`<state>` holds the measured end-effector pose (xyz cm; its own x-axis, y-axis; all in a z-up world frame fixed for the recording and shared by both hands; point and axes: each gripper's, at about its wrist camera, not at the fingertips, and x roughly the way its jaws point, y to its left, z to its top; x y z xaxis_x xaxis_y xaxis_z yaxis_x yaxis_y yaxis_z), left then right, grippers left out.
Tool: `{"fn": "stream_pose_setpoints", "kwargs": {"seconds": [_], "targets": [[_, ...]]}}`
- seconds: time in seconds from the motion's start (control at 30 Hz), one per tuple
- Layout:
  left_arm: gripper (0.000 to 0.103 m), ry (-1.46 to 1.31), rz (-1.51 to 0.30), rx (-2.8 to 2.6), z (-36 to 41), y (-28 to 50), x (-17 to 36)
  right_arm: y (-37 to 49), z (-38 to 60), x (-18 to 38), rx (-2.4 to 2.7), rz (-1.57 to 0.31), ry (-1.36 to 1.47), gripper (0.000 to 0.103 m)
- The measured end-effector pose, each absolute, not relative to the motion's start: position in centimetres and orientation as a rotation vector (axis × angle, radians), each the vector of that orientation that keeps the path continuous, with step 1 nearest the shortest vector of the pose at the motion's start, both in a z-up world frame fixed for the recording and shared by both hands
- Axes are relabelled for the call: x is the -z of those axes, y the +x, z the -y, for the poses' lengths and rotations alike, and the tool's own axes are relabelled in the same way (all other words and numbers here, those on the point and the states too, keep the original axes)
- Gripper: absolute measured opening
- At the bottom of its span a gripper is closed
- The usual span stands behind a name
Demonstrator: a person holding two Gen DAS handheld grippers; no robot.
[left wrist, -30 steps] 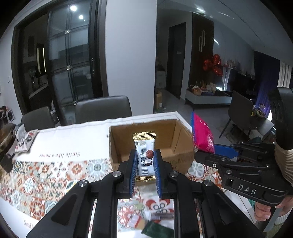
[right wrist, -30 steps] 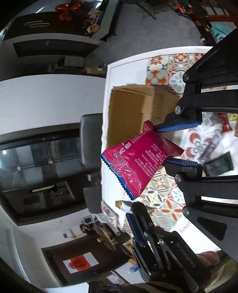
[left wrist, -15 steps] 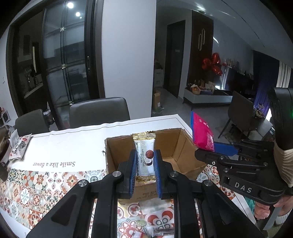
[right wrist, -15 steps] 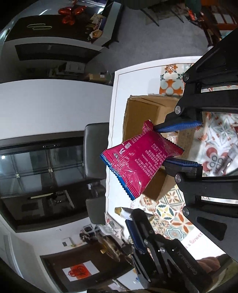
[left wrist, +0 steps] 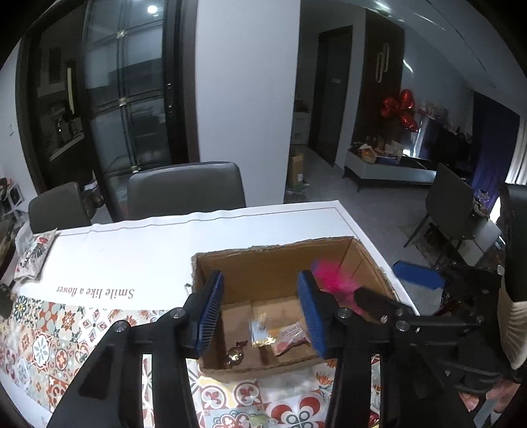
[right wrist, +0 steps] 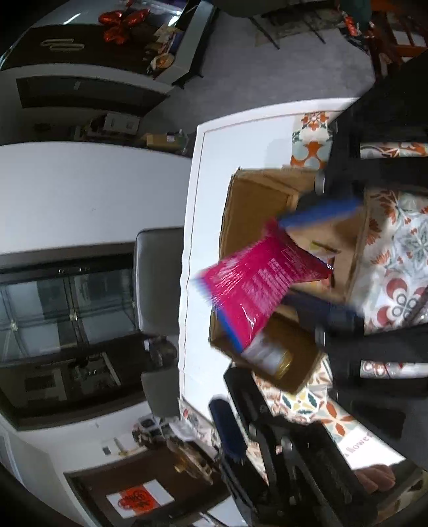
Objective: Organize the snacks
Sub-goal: 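Open both tools to drop the snacks into the box, then move both open tools back down to the snack pile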
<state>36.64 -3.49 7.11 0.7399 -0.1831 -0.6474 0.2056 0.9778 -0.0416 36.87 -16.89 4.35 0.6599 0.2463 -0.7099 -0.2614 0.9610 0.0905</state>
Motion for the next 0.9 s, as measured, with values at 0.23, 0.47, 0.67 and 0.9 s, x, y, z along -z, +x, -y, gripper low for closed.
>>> {"fn": "stream_pose_setpoints", "kwargs": {"seconds": [0.23,0.47,0.67,0.9], "targets": [[0.051,0.056,-0.702,0.16,2.3,33.2,-7.0,34.7,16.9,-4.5,-0.246,-0.752,-0.068,0.06],[0.052,0.031,-0.706,0.181,1.2,29.2,-6.9,30.7,15.7,-4.3,-0.308,-0.731,-0.083,0.06],[0.053,0.031,-0.706,0.171,0.1,26.3,-6.0,28.5,14.4,-3.5,-0.361,-0.772,-0.095,0.06],[0.053,0.016,-0.777,0.171,-1.3,24.4,-3.2,26.4,12.6,-1.2,-0.397,-0.838,-0.165,0.06]]}}
